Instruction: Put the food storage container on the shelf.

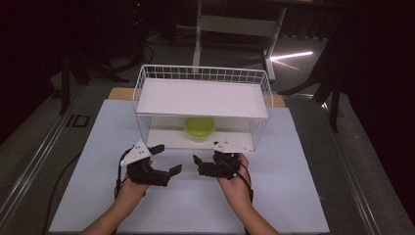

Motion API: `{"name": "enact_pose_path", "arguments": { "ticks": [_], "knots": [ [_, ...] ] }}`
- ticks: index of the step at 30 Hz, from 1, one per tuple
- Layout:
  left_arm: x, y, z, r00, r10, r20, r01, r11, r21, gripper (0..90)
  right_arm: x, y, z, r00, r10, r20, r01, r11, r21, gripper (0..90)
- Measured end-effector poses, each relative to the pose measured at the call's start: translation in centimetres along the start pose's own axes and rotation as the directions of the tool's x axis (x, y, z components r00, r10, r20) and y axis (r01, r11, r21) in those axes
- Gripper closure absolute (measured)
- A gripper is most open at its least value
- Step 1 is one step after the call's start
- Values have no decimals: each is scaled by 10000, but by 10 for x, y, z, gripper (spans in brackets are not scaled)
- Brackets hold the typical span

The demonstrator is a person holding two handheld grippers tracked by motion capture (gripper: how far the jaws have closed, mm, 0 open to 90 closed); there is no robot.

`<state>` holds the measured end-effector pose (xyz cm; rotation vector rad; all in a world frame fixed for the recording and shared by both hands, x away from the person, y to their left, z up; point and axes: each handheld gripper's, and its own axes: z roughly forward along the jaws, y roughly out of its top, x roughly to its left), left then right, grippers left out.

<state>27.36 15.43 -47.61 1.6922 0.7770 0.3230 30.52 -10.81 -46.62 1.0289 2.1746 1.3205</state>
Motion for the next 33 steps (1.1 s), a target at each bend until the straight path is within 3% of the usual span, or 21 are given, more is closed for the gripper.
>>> {"name": "enact_pose_path", "arguments": {
  "ticks": [2, 7, 16, 20, 33],
  "knots": [
    [-2, 0, -3, 10000, 47, 64, -47, 10000, 9, 15, -1, -1, -6, 9998, 182, -120, -183, 9998, -74, 140],
    [-1, -1, -12, 9999, -5, 131, 6, 10000, -41, 15, 1, -4, -19, 9999, -94, -141, 93, 9999, -105, 141],
    [-1, -9, -28, 10000, 10, 82, -11, 9998, 178, 15, 1, -17, -34, 9981, -41, -613, 40, 10000, -24, 143],
    [2, -16, -35, 9998, -163, 69, 161, 9996, 239, 15, 0, -30, -38, 9984, -59, -555, 80, 9992, 386, 143],
    [5, -39, -58, 9986, -522, -24, 523, 9973, 519, 15, -10, -48, -66, 9987, -229, -448, 249, 9987, 453, 143]
  ]
}}
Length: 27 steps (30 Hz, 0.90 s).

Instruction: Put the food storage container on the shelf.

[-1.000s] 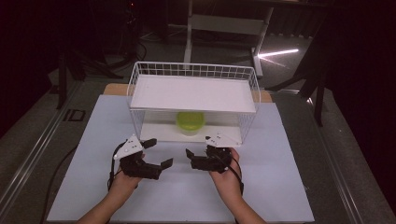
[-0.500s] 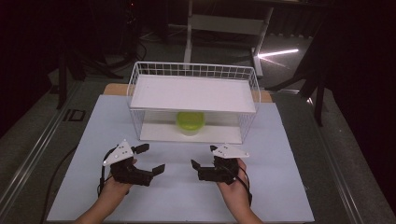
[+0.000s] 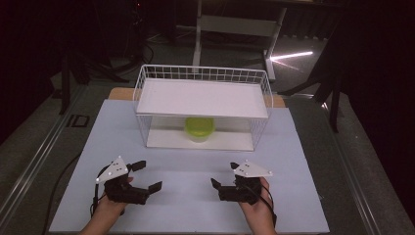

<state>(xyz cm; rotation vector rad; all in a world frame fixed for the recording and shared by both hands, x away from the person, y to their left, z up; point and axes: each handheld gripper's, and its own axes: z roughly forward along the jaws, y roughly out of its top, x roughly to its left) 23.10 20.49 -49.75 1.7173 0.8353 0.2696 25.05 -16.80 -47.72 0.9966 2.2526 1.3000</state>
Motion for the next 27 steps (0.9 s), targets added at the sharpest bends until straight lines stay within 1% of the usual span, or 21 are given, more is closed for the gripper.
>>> {"name": "enact_pose_path", "arguments": {
  "ticks": [1, 3, 5, 8, 12, 14, 15, 18, 23, 25, 27],
  "knots": [
    [0, -1, -2, 10000, -31, -29, 31, 10000, 23, 15, -1, -1, -2, 10000, -31, 47, 31, 10000, -9, 143],
    [0, -4, -5, 10000, -52, -67, 52, 10000, 45, 15, -2, -3, -7, 10000, 39, -26, -39, 10000, -4, 143],
    [1, -6, -9, 9999, -56, -95, 57, 9999, 101, 15, -3, -5, -11, 10000, -20, -6, 20, 10000, 54, 143],
    [1, -9, -15, 9998, -116, -153, 118, 9999, 116, 15, -4, -9, -17, 10000, -26, -64, 26, 10000, -30, 143],
    [3, -12, -21, 9994, -191, -276, 193, 9998, 72, 15, -6, -15, -21, 9999, -84, -145, 85, 9999, 117, 142],
    [4, -13, -24, 9991, -196, -377, 199, 9998, 78, 15, -7, -18, -23, 9999, -80, -61, 80, 9999, 126, 142],
    [4, -14, -25, 9990, -204, -391, 207, 9998, 58, 15, -8, -19, -23, 9999, -18, -113, 19, 10000, 90, 142],
    [5, -16, -27, 9988, -251, -415, 250, 9997, -22, 15, -9, -23, -22, 10000, -9, -6, 9, 10000, 56, 142],
    [6, -19, -26, 9988, -311, -374, 310, 9995, -55, 15, -12, -31, -16, 9999, -40, 121, 35, 9991, 426, 143],
    [6, -20, -26, 9988, -306, -384, 304, 9995, -76, 15, -13, -33, -14, 9999, 39, 105, -44, 9989, 456, 142],
    [6, -21, -25, 9988, -299, -384, 298, 9996, -25, 15, -14, -33, -14, 9998, -4, 182, -6, 9987, 505, 143]
  ]
}}
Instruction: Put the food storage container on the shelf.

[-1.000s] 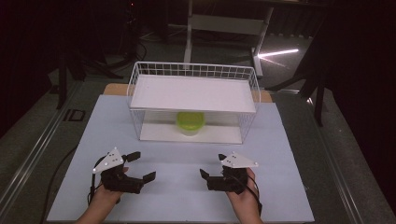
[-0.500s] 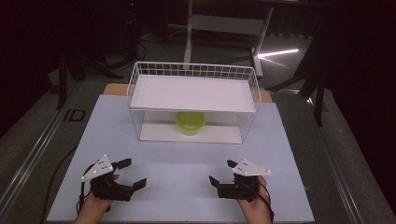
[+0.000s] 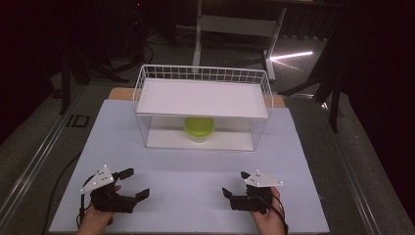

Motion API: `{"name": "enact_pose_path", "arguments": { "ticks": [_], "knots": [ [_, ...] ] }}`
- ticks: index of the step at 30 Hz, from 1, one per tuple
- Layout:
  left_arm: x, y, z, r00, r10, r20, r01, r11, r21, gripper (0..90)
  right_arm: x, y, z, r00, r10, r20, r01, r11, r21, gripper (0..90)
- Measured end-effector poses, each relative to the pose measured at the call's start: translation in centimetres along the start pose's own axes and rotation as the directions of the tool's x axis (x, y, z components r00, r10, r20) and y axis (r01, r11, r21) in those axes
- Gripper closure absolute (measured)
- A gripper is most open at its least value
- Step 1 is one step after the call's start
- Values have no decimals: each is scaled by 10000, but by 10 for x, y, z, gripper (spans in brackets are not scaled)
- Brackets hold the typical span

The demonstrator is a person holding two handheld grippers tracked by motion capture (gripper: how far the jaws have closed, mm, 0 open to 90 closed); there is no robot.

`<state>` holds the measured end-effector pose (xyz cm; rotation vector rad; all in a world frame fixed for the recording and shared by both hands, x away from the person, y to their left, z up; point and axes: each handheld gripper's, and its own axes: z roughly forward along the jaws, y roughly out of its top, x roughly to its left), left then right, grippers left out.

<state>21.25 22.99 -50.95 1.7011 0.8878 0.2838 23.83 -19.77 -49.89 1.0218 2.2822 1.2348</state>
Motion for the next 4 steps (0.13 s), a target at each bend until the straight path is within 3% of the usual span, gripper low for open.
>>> {"name": "enact_pose_path", "arguments": {
  "ticks": [4],
  "knots": [
    [-2, 0, 1, 9999, -101, 100, 102, 9999, -128, 15, -1, -1, 0, 10000, 38, -82, -38, 10000, -25, 142]
  ]
}}
